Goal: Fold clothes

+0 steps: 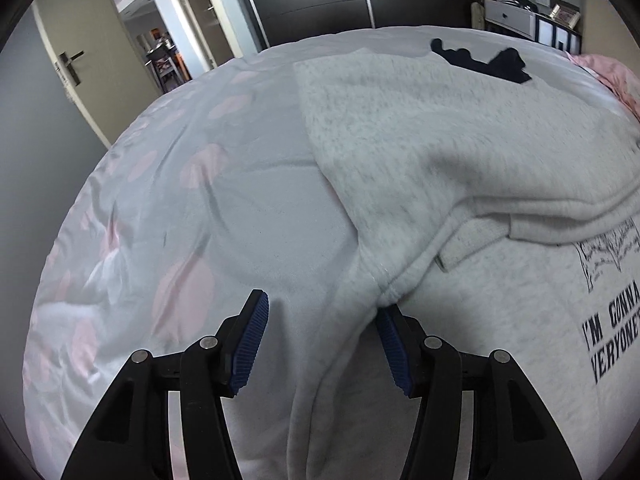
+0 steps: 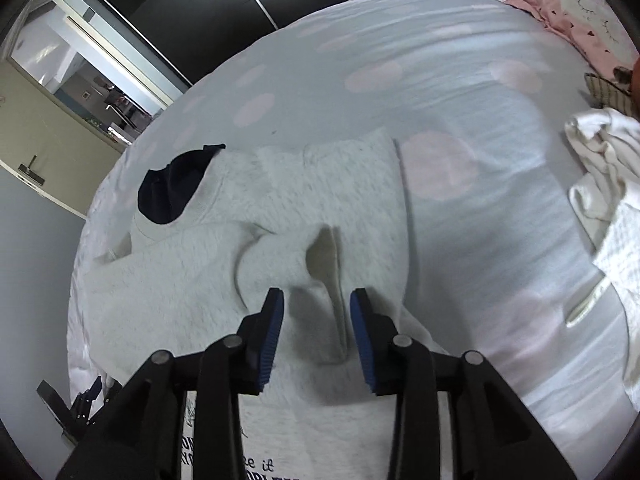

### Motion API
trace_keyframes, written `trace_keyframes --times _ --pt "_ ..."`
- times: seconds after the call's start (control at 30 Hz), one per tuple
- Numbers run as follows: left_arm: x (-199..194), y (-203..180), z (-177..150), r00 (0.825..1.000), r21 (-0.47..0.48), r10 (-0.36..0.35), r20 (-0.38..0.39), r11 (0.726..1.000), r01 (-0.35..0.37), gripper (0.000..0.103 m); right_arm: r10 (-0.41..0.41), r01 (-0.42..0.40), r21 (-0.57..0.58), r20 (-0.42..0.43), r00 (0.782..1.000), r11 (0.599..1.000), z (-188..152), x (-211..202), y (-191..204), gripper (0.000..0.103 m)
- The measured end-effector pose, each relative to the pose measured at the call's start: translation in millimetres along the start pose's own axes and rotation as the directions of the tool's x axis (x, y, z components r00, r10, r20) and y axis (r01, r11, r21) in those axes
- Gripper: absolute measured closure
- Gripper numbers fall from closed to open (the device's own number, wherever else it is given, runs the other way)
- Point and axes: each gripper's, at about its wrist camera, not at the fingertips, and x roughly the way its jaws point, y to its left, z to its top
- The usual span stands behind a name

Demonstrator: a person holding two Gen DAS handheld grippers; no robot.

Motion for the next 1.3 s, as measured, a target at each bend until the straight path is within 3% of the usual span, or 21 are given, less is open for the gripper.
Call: trace_keyframes --times 0.13,0.27,0.3,0.33,0.43,0.47,0.5,0.53,0.6,0.77,0.83,1.0,1.1,1.3 --pt "2.2 -8.6 9.1 1.000 -0.018 0.010 -0.007 1.000 -0.010 0.046 0.037 -0.036 0.026 -0.007 0.999 0.999 15.5 11.7 -4.0 0.068" --pt "0.9 -24.4 18.3 0.997 0.024 0.081 0.009 0.996 -0.081 0.047 0.113 -0.109 0.119 -0.030 0.993 0.987 28.1 26.8 -15.6 0.067" --pt "0.0 -24.3 20.3 0.996 0.020 0.091 0.013 0.996 -0.091 0.049 0.137 -0.131 0.138 -0.033 0.990 0.982 28.7 28.5 -16.8 0.067" --pt "-1.7 -23.4 22.0 0.995 0.012 0.098 0.019 0.995 -0.098 0.062 0.161 -0.154 0.156 -0.035 0.986 0.976 29.3 30.3 -18.1 0.067" --pt "-4.3 -13.8 24.7 0.992 -0.006 0.124 0.016 0.992 -0.124 0.072 0.188 -0.176 0.167 -0.056 0.981 0.970 28.2 35.0 -16.3 0.068" --pt "-5.0 -9.6 25.1 0.991 -0.013 0.133 0.013 0.991 -0.133 0.076 0.174 -0.162 0.150 -0.076 0.982 0.975 26.5 37.0 -11.8 0.072" --pt "-6.3 -4.6 24.9 0.991 -0.028 0.132 0.010 0.991 -0.131 0.077 0.159 -0.146 0.132 -0.096 0.983 0.980 24.8 39.0 -7.1 0.087" --pt "-8.6 0.6 24.3 0.992 -0.050 0.128 0.012 0.991 -0.127 0.077 0.145 -0.134 0.117 -0.092 0.985 0.984 24.1 38.8 -4.7 0.095" --pt "-12.4 8.2 22.5 0.993 -0.096 0.120 0.014 0.988 -0.118 0.077 0.115 -0.108 0.087 -0.081 0.990 0.990 22.7 38.1 -0.1 0.100" --pt "16.6 13.7 13.7 0.992 -0.142 0.058 -0.114 0.987 -0.074 0.074 0.043 -0.042 0.013 -0.048 0.998 0.999 19.4 36.4 11.4 0.100" --pt "16.6 15.6 13.4 0.993 -0.130 0.035 -0.114 0.990 -0.050 0.070 0.015 -0.015 -0.016 -0.033 0.999 1.000 18.0 35.8 16.0 0.100" --pt "-12.1 36.4 16.5 0.992 -0.083 -0.085 -0.096 0.994 0.077 0.047 0.005 -0.007 -0.020 -0.056 0.998 1.000 9.2 49.8 7.8 0.100" --pt "-26.9 53.5 27.8 0.983 -0.100 -0.167 -0.076 0.982 0.159 0.046 0.019 -0.020 -0.010 -0.064 0.998 1.000 11.6 51.7 5.0 0.100" --pt "-13.4 78.2 81.1 0.963 -0.180 -0.269 -0.037 0.949 0.258 0.042 0.034 -0.035 -0.019 -0.073 0.997 0.999 11.8 49.9 2.3 0.099"
